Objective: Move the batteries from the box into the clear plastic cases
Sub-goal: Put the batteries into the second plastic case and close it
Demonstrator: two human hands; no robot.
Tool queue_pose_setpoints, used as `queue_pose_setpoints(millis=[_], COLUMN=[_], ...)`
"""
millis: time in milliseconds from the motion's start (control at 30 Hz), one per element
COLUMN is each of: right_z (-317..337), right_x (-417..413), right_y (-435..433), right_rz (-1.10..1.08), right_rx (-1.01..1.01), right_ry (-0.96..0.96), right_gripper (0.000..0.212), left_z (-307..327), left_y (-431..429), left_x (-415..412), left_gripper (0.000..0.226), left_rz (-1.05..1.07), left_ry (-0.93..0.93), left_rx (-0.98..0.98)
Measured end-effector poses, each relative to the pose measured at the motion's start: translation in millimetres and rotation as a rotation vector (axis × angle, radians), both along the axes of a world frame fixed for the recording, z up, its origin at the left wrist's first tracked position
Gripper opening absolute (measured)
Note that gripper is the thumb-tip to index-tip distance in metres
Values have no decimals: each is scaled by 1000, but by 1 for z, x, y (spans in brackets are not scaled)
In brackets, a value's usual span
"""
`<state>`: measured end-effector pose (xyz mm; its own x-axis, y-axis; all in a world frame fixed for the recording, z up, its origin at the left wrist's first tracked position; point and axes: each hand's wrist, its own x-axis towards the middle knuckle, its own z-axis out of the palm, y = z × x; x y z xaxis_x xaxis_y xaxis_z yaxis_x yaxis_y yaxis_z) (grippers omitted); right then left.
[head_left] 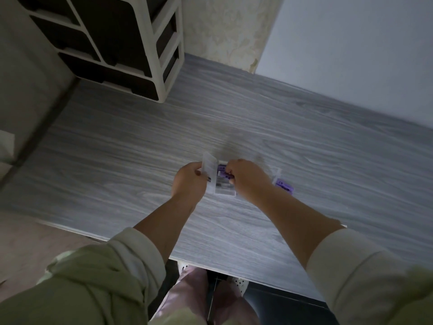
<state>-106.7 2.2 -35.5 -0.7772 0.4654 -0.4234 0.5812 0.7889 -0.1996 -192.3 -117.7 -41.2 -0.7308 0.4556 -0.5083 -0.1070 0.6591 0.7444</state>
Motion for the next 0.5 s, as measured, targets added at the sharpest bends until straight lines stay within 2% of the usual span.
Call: queue_pose_setpoints(millis=[367, 500], right_z=[-8, -10], right_x=[-2, 0], right_y=[-9, -9], right_rz=[9, 69], right_rx=[69, 142], right_ry=[4, -1], right_gripper=[8, 16], left_z=[-1, 0], left_y=[-2, 0], left_x=[-5, -5], left_gripper=[32, 32], left_rz=[-108, -119], left_ry=[91, 96], left_rx=[-34, -32])
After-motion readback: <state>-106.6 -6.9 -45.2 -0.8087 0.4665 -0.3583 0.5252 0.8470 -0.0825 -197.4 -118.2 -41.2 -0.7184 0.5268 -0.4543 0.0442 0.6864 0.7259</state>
